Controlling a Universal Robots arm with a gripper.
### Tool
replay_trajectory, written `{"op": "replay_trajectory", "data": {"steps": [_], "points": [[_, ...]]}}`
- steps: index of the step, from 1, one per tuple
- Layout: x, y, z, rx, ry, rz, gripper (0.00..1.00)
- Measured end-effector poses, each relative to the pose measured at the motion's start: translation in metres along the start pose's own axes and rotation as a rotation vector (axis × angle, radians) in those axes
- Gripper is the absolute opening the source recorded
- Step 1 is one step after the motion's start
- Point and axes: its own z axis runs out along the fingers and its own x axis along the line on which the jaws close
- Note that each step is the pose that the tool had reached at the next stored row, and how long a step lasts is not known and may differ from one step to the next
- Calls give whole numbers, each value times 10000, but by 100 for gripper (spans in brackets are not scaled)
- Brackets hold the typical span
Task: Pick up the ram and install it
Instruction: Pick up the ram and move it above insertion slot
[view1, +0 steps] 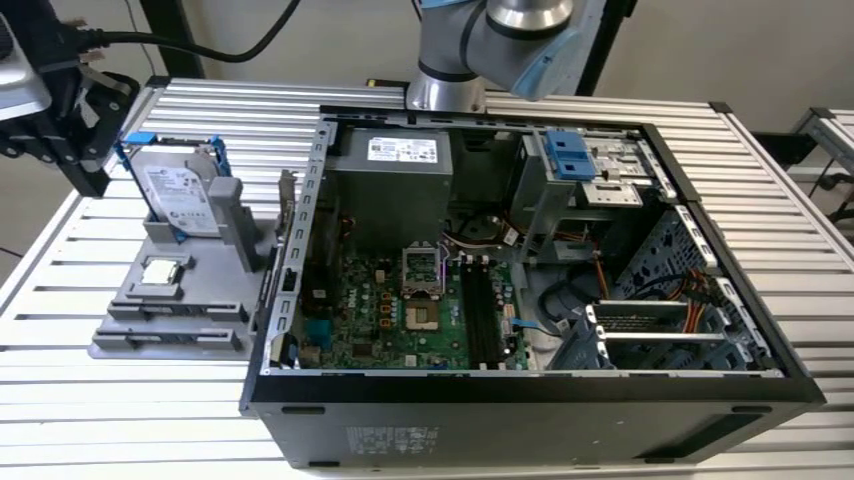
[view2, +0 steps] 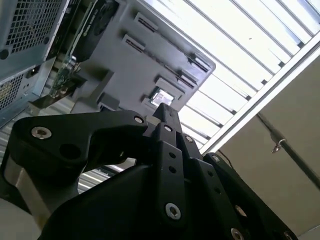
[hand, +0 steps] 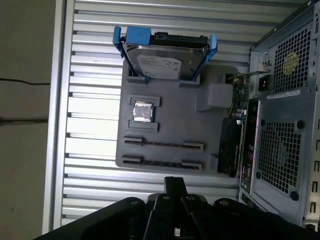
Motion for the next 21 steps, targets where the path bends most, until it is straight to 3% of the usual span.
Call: {"op": "replay_trajectory", "data": {"steps": [21], "points": [[0,0,-1,-5,120,-2514,0]]}}
